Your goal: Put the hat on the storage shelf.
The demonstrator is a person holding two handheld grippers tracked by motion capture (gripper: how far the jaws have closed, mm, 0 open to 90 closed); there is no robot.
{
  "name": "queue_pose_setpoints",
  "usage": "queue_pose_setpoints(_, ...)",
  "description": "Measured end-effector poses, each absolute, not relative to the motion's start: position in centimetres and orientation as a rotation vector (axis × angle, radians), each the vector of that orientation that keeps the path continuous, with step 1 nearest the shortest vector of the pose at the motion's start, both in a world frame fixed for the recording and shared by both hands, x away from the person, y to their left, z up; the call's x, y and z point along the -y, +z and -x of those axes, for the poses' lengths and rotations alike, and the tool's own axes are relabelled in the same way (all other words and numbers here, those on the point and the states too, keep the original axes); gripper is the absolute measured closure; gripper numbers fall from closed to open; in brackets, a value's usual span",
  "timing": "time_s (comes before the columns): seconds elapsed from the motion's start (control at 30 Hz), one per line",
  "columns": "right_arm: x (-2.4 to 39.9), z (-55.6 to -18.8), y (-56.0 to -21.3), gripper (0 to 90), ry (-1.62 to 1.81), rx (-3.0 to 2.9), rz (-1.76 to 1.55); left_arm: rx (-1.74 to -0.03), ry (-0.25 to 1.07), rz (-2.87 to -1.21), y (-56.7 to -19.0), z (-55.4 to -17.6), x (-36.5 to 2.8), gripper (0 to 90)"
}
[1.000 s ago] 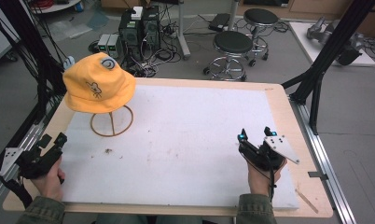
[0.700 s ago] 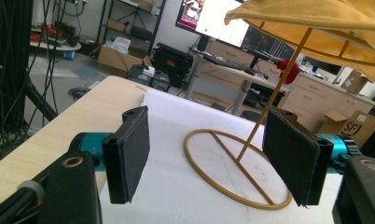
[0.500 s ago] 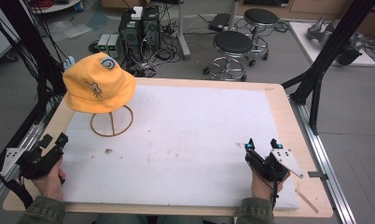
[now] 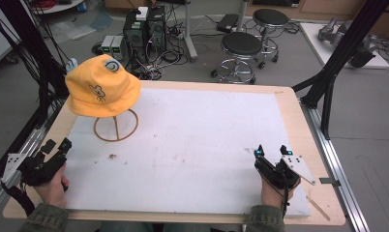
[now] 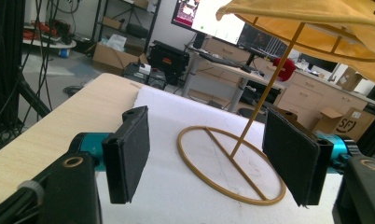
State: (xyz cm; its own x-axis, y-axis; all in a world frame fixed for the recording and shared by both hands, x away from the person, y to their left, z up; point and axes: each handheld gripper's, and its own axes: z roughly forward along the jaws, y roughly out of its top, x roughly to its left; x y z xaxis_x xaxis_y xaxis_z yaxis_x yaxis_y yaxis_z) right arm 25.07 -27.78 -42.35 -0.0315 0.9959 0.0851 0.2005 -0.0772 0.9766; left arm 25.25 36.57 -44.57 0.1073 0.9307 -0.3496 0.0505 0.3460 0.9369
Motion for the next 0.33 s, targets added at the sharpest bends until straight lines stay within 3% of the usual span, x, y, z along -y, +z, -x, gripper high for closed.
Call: queue_pose_setpoints(0.33, 27.88, -24.87, -42.29, 20.9, 1.223, -1.343, -1.409, -1.299, 0.843, -1.019, -44.65, -25.4, -36.58, 32.2)
